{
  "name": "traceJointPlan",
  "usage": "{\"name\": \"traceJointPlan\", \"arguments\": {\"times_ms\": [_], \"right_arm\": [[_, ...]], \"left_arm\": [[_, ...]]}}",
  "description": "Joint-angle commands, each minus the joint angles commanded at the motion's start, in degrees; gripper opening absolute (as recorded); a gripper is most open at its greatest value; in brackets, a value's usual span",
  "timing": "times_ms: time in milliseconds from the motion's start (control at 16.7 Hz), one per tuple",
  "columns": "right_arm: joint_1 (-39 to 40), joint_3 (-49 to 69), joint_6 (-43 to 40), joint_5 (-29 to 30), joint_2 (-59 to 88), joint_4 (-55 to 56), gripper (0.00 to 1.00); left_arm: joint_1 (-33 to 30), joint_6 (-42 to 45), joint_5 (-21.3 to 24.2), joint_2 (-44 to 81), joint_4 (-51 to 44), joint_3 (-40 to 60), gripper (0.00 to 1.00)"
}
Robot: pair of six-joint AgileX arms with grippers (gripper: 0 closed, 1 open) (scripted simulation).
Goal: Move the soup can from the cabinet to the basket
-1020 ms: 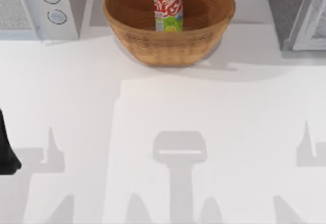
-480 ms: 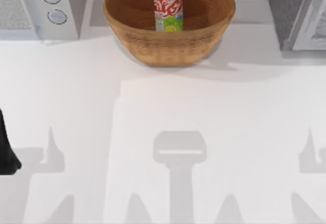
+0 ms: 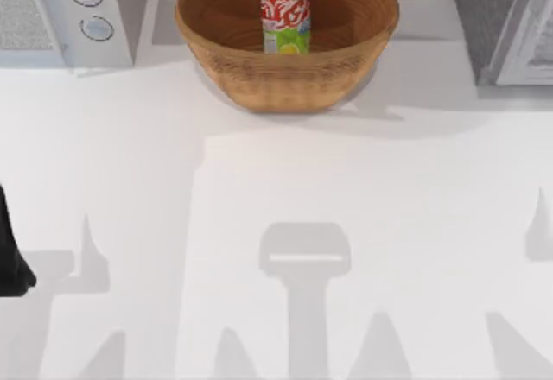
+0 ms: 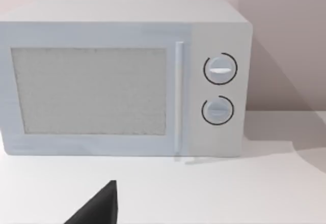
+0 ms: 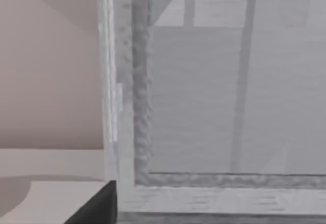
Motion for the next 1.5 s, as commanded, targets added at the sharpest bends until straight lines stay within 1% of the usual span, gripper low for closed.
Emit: {"name": "traceJointPlan", "arguments": {"times_ms": [480,660,780,960,1320,1500], "right_arm": [[-26.78,9.16,0.75,-26.88,42.43,31.73,1.00],[-34.97,12.05,1.01,-34.96,55.60,41.52,1.00],[-39.04,13.50,1.14,-38.91,61.85,46.27,1.00],[-42.37,14.70,1.24,-42.10,66.60,49.99,1.00],[-42.40,14.61,1.23,-42.20,66.81,50.05,1.00],[-42.78,18.25,1.22,-42.34,66.45,46.36,1.00]], "left_arm": [[0.00,0.00,0.00,0.00,0.00,0.00,1.00],[0.00,0.00,0.00,0.00,0.00,0.00,1.00],[0.00,0.00,0.00,0.00,0.00,0.00,1.00],[0.00,0.00,0.00,0.00,0.00,0.00,1.00],[0.00,0.00,0.00,0.00,0.00,0.00,1.00],[0.00,0.00,0.00,0.00,0.00,0.00,1.00]]}}
